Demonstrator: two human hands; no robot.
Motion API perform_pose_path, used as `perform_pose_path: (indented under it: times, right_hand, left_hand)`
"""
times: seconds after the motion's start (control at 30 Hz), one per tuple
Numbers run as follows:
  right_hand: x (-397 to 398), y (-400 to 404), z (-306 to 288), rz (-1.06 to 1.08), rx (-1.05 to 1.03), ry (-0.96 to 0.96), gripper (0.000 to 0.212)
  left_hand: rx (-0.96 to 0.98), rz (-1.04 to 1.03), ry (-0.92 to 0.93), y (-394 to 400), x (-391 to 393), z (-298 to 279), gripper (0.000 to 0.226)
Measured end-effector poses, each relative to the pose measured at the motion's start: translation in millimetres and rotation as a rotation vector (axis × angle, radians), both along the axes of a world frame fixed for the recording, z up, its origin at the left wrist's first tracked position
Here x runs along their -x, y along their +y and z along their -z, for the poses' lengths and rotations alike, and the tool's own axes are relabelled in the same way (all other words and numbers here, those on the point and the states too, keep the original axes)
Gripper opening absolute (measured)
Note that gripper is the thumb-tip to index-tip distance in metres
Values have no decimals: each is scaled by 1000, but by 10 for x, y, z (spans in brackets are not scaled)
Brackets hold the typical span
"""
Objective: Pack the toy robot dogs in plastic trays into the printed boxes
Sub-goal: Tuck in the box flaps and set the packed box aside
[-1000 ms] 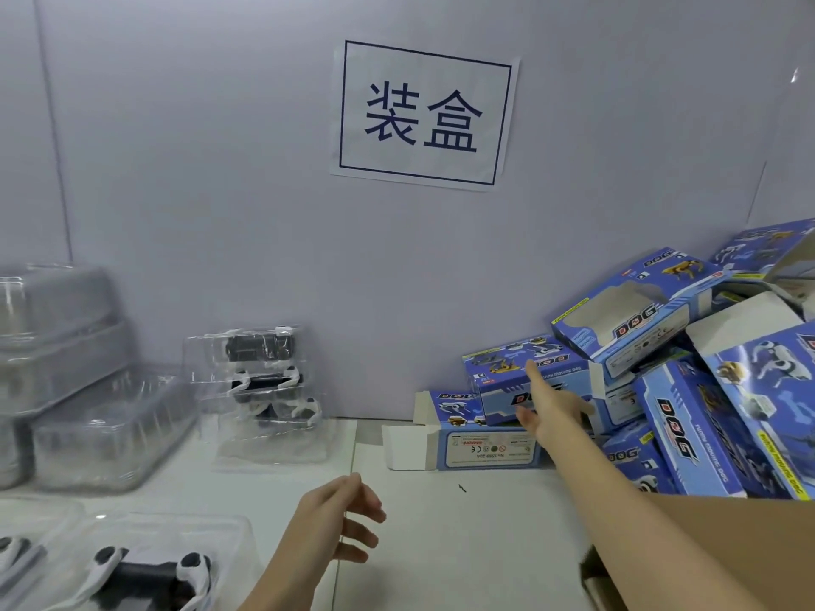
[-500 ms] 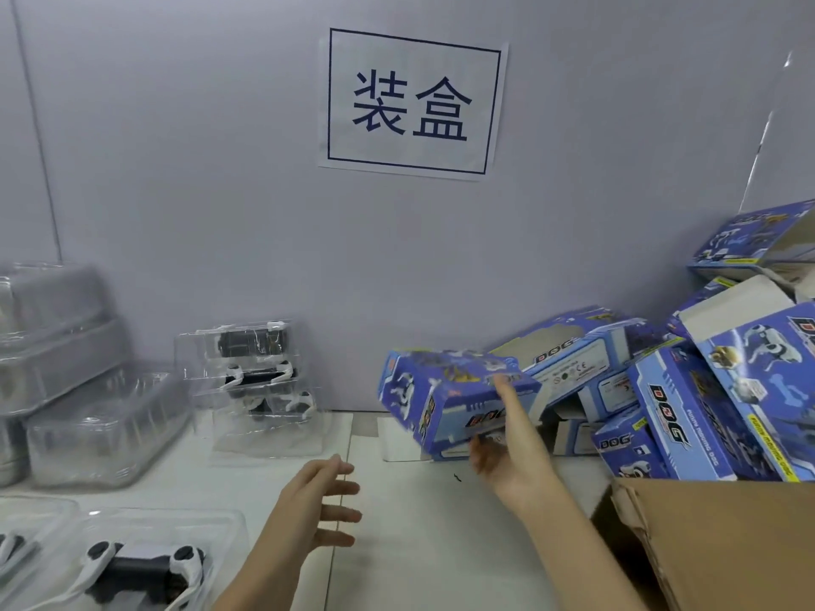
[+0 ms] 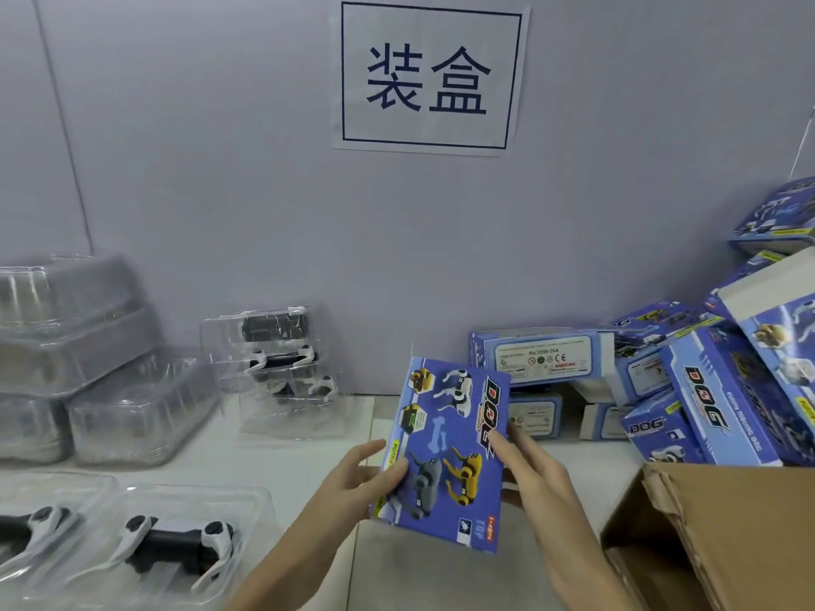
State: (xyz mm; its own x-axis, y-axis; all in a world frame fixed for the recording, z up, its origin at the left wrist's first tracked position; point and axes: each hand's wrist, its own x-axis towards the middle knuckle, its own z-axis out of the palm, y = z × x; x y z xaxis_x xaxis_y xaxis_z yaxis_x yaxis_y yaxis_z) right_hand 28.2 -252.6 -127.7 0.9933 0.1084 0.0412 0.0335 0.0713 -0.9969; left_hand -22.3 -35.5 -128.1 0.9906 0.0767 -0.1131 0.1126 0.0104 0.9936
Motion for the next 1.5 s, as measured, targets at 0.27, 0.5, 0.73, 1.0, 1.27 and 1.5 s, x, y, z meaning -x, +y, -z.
perform_pose_path:
  times: [0.27, 0.5, 0.73, 1.0, 1.27, 1.5]
  right_hand:
    - [-28, -81, 119, -17, 89, 63, 24]
    - [19, 48, 92, 6, 123, -28, 48]
    - [129, 74, -60, -187, -182, 157, 76]
    - [89, -31, 40, -117, -252, 185, 76]
    - [31, -101, 46, -105, -99, 11, 63]
    - [-1, -157, 62, -103, 248, -185, 80]
  left_hand:
    - [47, 28, 13, -5, -20, 85, 97]
    - [-60, -132, -142, -38, -9, -18, 77]
    - [-234, -233, -517, -447, 134, 65, 39]
    - [-172, -170, -260, -344, 37, 165, 98]
    - [137, 68, -144, -253, -11, 269, 78]
    - [-456, 4, -281, -331, 54, 195, 98]
